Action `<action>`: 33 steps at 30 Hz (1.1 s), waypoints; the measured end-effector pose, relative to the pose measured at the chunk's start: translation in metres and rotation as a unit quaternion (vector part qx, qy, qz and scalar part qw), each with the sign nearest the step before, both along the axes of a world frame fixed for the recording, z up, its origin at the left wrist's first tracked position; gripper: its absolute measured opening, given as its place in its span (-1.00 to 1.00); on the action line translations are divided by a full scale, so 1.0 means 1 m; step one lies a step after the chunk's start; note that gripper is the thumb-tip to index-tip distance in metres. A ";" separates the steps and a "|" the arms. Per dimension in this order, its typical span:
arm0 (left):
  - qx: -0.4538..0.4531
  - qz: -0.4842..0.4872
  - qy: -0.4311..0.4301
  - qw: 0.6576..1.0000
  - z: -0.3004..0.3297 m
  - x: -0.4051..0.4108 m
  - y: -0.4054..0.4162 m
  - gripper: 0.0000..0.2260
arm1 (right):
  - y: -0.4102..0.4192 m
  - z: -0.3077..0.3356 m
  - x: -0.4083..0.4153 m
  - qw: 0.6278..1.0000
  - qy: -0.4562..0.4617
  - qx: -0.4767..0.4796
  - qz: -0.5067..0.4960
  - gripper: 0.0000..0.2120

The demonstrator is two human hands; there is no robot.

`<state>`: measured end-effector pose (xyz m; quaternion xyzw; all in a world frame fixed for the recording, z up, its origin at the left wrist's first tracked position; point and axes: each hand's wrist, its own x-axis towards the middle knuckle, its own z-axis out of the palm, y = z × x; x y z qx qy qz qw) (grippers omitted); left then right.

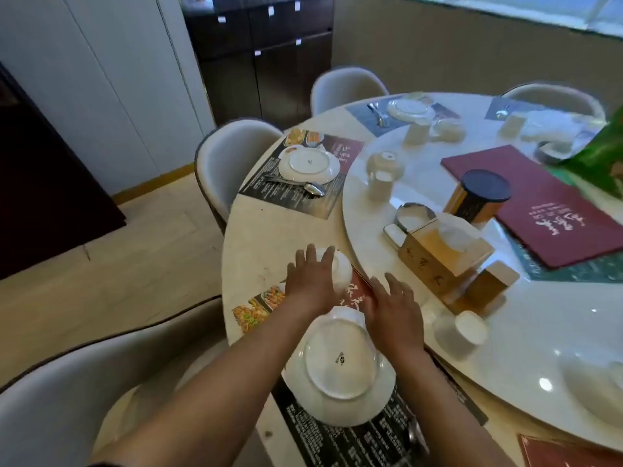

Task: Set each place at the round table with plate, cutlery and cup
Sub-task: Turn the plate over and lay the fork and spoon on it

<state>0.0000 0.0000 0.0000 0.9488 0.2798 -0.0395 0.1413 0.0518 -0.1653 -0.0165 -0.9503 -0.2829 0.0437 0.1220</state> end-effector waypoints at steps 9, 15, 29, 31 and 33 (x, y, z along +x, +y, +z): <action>-0.001 0.022 0.052 0.998 -0.026 0.040 0.011 -0.17 | 0.007 -0.031 0.029 1.000 0.006 0.011 0.018 -0.58; -0.063 0.043 -0.038 0.996 -0.028 0.028 0.024 -0.16 | 0.005 -0.035 0.025 1.000 -0.005 0.018 0.014 -0.54; -0.486 0.363 -0.232 0.760 -0.022 0.026 0.031 -0.29 | 0.002 -0.033 0.024 0.999 0.031 -0.016 0.026 -0.47; -0.467 0.364 -0.236 0.770 -0.022 0.028 0.030 -0.26 | 0.001 -0.034 0.023 0.999 0.031 -0.017 0.026 -0.46; -0.446 0.366 -0.234 0.782 -0.023 0.029 0.030 -0.26 | 0.001 -0.034 0.023 0.999 0.031 -0.019 0.026 -0.45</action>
